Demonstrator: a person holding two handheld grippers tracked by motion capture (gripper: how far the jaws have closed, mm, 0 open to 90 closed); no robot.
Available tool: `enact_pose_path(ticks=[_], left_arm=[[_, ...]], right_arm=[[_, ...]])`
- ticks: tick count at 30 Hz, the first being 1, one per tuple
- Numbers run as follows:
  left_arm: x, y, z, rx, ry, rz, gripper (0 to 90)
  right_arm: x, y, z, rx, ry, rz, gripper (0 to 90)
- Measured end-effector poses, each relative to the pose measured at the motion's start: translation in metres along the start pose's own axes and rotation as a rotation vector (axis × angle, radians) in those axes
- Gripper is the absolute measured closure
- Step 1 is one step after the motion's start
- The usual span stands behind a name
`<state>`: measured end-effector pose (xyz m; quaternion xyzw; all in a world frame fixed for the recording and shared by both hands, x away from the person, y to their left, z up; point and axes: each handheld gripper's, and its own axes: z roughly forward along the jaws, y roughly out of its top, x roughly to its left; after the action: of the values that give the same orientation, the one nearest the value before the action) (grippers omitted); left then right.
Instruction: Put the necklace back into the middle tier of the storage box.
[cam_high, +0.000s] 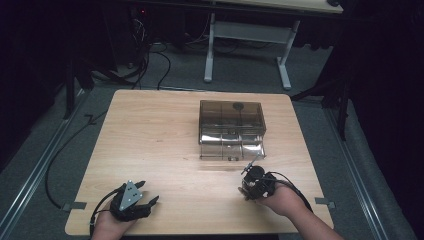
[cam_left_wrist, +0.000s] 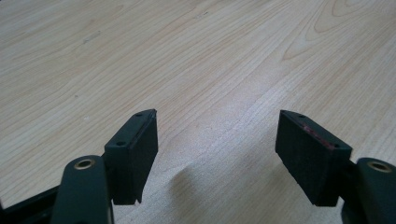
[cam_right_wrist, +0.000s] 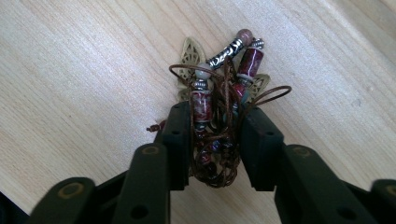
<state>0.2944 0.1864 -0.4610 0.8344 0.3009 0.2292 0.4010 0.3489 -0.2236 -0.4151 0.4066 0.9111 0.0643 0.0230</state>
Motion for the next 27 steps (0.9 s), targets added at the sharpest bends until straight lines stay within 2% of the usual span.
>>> enact_pose_path(ticks=[8, 14, 15, 16, 27], left_arm=[[0.0000, 0.0000, -0.0001, 0.000, 0.001, 0.000, 30.4], [0.0000, 0.0000, 0.0000, 0.001, 0.002, -0.002, 30.4], [0.0000, 0.0000, 0.0000, 0.002, 0.002, -0.002, 30.5], [0.0001, 0.0000, 0.0001, 0.002, 0.002, -0.002, 30.5], [-0.0004, 0.0000, 0.0001, 0.004, 0.002, 0.002, 30.6]], right_arm=[[-0.0007, -0.0004, -0.0010, 0.000, 0.007, 0.004, 73.6], [-0.0005, -0.0002, -0.0023, 0.001, 0.003, -0.012, 75.0], [-0.0005, -0.0003, -0.0032, 0.001, 0.005, -0.011, 80.8], [-0.0005, -0.0004, -0.0044, -0.012, -0.001, -0.007, 80.8], [0.0002, -0.0008, -0.0048, -0.011, 0.005, -0.005, 79.6]])
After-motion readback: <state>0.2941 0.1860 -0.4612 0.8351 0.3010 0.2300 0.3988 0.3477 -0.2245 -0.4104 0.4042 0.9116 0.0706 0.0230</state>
